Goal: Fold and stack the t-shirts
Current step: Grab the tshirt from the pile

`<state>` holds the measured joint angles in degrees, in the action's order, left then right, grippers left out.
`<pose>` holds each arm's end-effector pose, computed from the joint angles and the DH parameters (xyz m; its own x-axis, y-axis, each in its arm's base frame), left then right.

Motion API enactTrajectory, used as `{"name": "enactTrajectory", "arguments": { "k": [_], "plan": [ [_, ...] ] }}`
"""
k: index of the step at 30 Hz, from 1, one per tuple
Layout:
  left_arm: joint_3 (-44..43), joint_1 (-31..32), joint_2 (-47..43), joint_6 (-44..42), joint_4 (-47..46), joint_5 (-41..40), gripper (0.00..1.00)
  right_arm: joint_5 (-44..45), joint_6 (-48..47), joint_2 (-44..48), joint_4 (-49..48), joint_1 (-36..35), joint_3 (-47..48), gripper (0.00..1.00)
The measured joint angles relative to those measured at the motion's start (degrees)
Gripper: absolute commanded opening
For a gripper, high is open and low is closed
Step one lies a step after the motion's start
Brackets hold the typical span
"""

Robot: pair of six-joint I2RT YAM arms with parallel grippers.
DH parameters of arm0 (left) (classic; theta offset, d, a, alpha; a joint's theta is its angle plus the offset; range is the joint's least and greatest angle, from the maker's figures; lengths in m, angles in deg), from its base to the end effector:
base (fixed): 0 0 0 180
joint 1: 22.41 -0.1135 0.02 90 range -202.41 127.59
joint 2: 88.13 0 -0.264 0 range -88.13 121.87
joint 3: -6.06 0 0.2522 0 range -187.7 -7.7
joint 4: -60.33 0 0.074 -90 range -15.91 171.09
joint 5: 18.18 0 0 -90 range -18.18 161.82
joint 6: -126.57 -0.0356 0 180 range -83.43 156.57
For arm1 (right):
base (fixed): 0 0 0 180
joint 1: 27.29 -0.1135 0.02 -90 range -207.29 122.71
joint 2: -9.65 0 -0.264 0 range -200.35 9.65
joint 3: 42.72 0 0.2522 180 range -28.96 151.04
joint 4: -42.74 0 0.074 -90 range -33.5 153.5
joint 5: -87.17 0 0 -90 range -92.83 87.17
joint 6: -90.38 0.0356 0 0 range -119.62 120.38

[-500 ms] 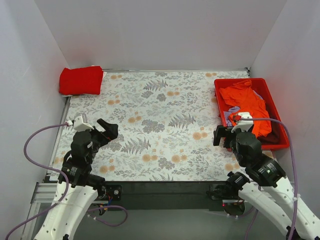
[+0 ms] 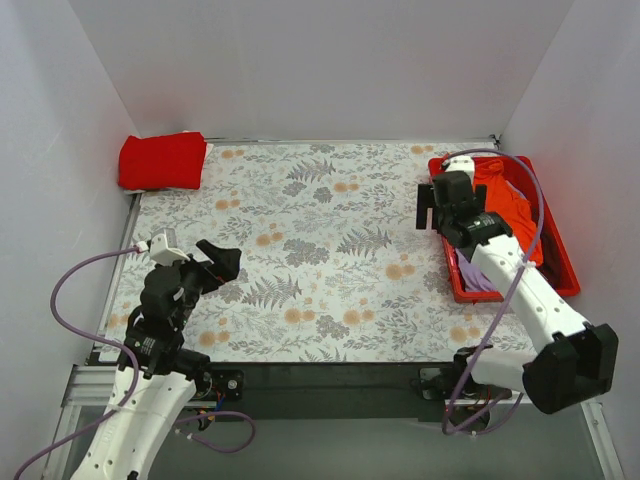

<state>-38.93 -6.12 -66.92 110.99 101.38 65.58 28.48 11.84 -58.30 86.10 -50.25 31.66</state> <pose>0.1058 -0.0269 0.2782 -0.2492 -0.9248 -0.2876 -0.2264 0.3443 -0.9112 0.2420 0.0824 0.3237 -0.5324 -0.0412 -0.8455 0.1582 0.9764 -0.1472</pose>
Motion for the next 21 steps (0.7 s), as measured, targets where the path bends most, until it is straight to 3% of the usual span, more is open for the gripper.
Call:
{"name": "enactTrajectory", "arguments": {
  "k": [10,16,19,20,21],
  "plan": [
    [0.0,0.0,-0.6,0.0,-0.4,0.9,0.97,-10.8,3.7,-7.8,-1.6,29.8,0.5,0.88],
    [0.0,0.0,-1.1,0.0,-0.5,0.9,0.97,-15.3,7.6,-11.4,-4.8,36.5,-4.5,0.79],
    [0.0,0.3,-1.1,0.0,-0.5,0.9,0.97,-18.2,8.3,-15.4,-7.6,36.5,-6.1,0.61],
    [0.0,0.4,-1.1,0.0,-0.5,0.9,0.97,-19.1,8.5,-16.7,-8.0,36.4,-6.2,0.47],
    [0.0,0.4,-1.1,0.0,-0.5,0.9,0.97,-19.7,8.7,-17.6,-8.5,36.4,-6.2,0.4]
  ]
}}
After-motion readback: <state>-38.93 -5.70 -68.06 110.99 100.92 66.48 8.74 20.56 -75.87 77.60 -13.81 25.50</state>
